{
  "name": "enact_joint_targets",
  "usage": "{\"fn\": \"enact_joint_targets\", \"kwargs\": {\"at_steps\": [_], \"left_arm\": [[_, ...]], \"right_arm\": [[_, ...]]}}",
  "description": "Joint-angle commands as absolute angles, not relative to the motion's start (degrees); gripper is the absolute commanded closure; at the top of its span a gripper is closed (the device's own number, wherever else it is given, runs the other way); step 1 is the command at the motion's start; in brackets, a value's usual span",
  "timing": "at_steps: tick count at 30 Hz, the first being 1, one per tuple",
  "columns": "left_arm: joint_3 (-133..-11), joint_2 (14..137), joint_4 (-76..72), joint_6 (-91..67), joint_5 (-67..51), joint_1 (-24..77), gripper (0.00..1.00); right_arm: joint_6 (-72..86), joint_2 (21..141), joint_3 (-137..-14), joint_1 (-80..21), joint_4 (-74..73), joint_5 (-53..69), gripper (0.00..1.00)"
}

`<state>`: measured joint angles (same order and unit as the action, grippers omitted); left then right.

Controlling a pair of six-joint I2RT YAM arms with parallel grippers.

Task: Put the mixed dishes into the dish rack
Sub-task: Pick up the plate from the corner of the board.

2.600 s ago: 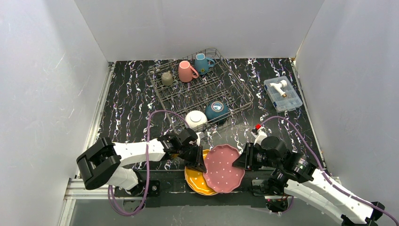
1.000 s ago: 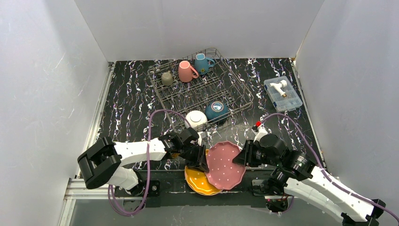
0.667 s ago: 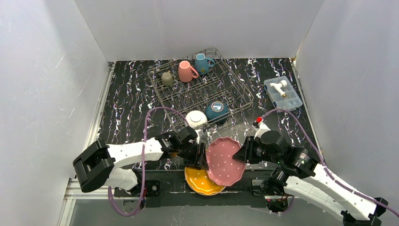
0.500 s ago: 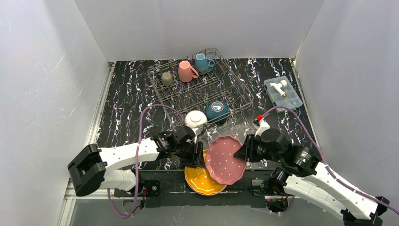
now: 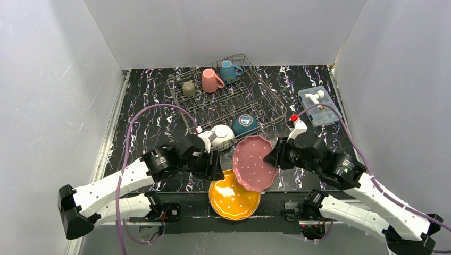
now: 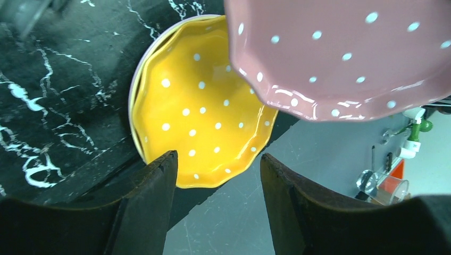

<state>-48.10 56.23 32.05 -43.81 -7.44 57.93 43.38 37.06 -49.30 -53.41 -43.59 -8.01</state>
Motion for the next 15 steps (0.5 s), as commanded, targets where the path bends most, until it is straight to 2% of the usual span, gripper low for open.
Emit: {"fn": "enact_joint_targets", "kwargs": {"at_steps": [1, 15], "left_arm": [[-51.01, 53.35, 39.19, -39.61, -3.13, 57.41, 0.43], [-53.22, 47.51, 45.49, -32.45, -0.86, 57.02, 0.58]], "right_arm": [[41.14, 39.89, -57.90, -53.53, -34.65, -12.71, 0.99], [29.81, 55.76, -73.22, -53.53, -27.64, -26.42, 0.99]]}}
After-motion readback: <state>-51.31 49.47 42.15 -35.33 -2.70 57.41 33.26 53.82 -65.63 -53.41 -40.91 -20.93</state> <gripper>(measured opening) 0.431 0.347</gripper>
